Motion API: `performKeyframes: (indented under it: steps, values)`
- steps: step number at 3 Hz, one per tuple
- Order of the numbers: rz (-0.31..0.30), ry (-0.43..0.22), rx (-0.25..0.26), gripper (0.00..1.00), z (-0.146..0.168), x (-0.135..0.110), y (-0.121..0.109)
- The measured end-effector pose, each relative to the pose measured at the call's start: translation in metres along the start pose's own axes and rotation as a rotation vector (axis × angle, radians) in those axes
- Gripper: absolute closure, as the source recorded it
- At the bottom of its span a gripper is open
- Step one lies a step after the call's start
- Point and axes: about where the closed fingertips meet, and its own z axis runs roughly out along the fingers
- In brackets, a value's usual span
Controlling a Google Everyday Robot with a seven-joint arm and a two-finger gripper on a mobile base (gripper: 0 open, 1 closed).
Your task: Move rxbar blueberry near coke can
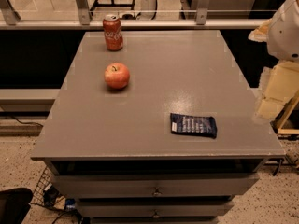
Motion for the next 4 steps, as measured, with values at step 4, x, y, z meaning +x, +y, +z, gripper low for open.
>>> performKeyframes:
  steps: [4]
  values:
    - [-0.005, -0.402, 0.029, 0.00, 0.058, 0.020, 0.018]
